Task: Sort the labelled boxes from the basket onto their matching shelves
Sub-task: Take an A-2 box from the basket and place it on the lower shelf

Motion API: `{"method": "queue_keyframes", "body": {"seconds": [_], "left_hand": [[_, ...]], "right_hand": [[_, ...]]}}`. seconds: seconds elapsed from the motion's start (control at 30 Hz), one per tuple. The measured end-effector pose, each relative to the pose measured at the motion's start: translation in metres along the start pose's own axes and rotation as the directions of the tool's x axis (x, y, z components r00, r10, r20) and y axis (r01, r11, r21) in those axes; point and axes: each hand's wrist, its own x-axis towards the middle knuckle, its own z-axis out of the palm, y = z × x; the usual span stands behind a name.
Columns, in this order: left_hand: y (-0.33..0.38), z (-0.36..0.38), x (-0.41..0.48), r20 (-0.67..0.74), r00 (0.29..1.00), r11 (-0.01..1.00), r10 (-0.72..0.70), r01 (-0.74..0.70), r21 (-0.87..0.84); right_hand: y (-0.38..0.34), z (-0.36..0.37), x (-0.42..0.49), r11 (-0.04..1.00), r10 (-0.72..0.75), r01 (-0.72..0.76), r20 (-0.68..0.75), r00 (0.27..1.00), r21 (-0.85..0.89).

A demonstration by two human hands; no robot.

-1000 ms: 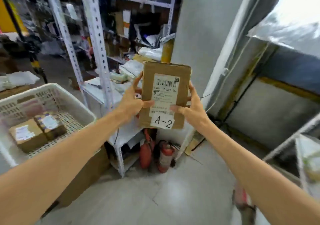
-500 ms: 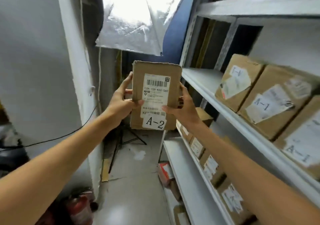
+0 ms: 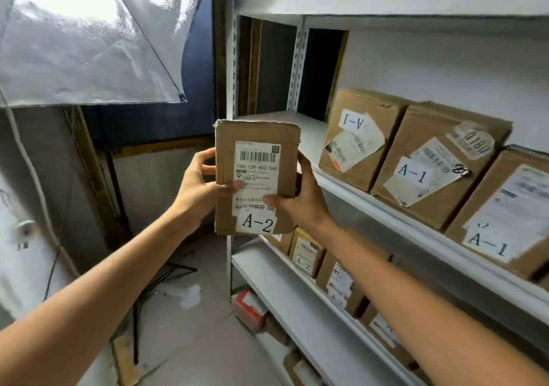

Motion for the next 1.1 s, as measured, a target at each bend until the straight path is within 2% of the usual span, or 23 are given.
{"method": "queue_keyframes", "body": {"seconds": [0.2, 0.33, 0.5, 0.67, 0.93, 1.1], "left_hand": [[-0.049, -0.022, 0.050, 0.041, 0.998, 0.998, -0.047, 0.045, 0.041], [-0.107, -0.041, 0.071, 0.054, 0.981, 0.982, -0.186, 0.184, 0.044], [-0.164, -0.059, 0.100, 0.073, 0.944, 0.943, -0.322, 0.312, 0.118], [-0.197, -0.069, 0.131, 0.082, 0.918, 0.917, -0.387, 0.375, 0.134], [-0.215, -0.059, 0.211, 0.200, 0.907, 0.929, -0.370, 0.360, 0.085], [-0.229, -0.042, 0.269, 0.324, 0.866, 0.921, -0.381, 0.387, 0.050]], "right_hand": [[0.029, 0.031, 0.045, 0.998, 0.008, -0.005, 0.042, 0.999, -0.060], [0.076, 0.066, 0.064, 0.996, 0.055, -0.050, 0.076, 0.996, -0.070], [0.129, 0.108, 0.075, 0.979, 0.198, -0.203, 0.126, 0.972, 0.022], [0.155, 0.130, 0.103, 0.953, 0.283, -0.295, 0.139, 0.949, 0.071], [0.177, 0.146, 0.166, 0.930, 0.353, -0.353, 0.015, 0.935, 0.099], [0.185, 0.150, 0.213, 0.903, 0.428, -0.418, -0.114, 0.897, 0.101]]}}
